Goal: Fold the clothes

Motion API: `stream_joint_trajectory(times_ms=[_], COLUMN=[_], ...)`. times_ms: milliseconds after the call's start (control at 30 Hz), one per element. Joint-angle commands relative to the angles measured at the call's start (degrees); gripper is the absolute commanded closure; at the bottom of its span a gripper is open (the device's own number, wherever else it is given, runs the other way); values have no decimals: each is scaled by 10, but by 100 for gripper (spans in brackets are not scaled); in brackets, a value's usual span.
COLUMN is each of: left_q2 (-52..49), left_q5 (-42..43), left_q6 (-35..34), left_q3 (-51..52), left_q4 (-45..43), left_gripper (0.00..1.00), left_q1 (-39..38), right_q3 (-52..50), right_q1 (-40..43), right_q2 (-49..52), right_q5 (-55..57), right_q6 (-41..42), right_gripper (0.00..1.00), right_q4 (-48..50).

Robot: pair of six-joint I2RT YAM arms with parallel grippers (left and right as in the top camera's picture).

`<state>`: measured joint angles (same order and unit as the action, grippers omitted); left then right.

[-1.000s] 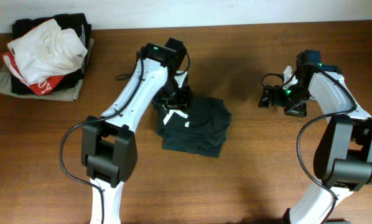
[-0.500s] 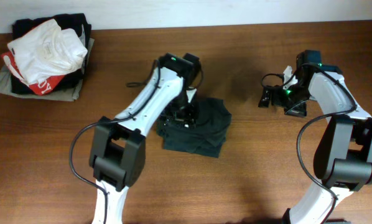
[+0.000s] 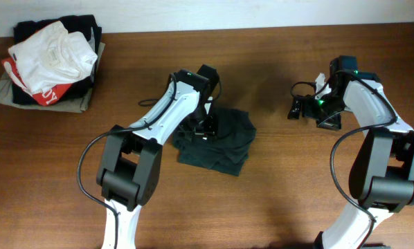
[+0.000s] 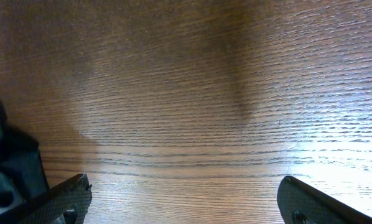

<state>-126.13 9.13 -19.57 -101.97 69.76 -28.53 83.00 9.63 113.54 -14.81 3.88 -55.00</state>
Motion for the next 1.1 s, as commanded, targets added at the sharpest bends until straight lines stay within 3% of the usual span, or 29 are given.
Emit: stream_joint_trajectory(times_ms=[0,200,467,667,833,1067], left_q2=[-8,-9,-9,-10,-10,-7], left_q5=[-13,-15,-15,-15,-15,-15], left_q6=[-8,-26,-27,-27,-27,-27], left_q3=[5,5,8,29,44,40], left_q4=[-9,-20,-11,-12,-26,-33], left_gripper=[34,39,77,80,95,96], left_q1=[6,5,5,5,5,5], right_q3=[-4,-4,-4,-4,-4,-4], right_q1=[2,2,2,2,2,2], right_q2=[3,3,3,3,3,3], right_q5=[5,5,5,5,5,5], right_q6=[-2,-3,-3,-3,-2,-2], right_gripper=[1,1,1,1,1,1], right_q4=[0,0,0,0,0,0])
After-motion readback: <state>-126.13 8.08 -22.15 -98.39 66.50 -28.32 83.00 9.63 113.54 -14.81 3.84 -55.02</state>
